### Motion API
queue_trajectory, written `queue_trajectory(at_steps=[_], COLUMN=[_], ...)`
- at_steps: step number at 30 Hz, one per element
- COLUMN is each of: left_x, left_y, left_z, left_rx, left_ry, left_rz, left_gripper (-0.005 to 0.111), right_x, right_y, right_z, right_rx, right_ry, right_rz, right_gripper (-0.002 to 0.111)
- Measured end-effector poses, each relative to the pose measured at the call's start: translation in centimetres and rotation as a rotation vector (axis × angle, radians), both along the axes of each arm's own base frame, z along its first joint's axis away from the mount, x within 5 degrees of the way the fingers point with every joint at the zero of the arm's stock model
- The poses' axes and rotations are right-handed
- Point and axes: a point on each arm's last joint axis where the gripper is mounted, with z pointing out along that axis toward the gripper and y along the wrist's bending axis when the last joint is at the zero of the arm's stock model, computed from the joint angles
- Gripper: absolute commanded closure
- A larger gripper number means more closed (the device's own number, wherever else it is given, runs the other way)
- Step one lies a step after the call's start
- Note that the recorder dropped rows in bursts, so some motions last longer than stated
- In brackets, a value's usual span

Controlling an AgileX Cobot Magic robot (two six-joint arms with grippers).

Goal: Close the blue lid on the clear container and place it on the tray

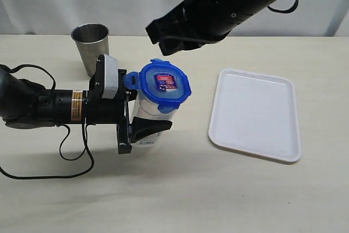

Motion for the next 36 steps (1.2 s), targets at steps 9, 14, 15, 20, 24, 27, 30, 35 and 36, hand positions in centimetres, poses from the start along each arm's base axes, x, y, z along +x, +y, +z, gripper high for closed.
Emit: queue_trajectory(at_steps=[9, 14, 15, 20, 24, 27, 30, 35, 36], left_x=[0.1, 0.1, 0.1, 0.1, 0.2, 0.2, 0.2, 0.2, 0.3], left_y=[0.1, 0.1, 0.1, 0.1, 0.1, 0.1, 0.1, 0.1, 0.2], left_z=[-0.1, -0.1, -0.1, -0.1, -0.1, -0.1, -0.2, -0.2, -0.3], left_rx=[0.014, 0.016, 0.016, 0.013, 0.012, 0.015, 0.023, 0.026, 0.037], left_ry=[0.005, 0.005, 0.005, 0.006, 0.006, 0.006, 0.009, 0.010, 0.013], left_rz=[0.012, 0.013, 0.013, 0.019, 0.021, 0.022, 0.026, 0.030, 0.035], left_gripper=[0.107, 0.107, 0.107, 0.107, 0.107, 0.107, 0.107, 0.107, 0.107], right_x=[-1.4, -0.6, -0.5, 0.3, 0.7, 0.7, 0.7, 0.7, 0.8], right_y=[3.1, 3.9, 4.1, 4.8, 5.3, 5.2, 5.2, 5.3, 5.4], right_z=[-1.5, -3.3, -3.5, -3.1, -3.1, -4.0, -4.4, -4.6, -5.0], right_rx=[-0.141, -0.163, -0.165, -0.144, -0.147, -0.195, -0.220, -0.225, -0.230], right_ry=[-0.043, -0.010, -0.007, -0.024, -0.005, 0.046, 0.071, 0.085, 0.095], right_rz=[-0.072, -0.097, -0.095, -0.102, -0.107, -0.106, -0.103, -0.103, -0.102], right_gripper=[0.061, 0.051, 0.050, 0.051, 0.053, 0.053, 0.053, 0.054, 0.055])
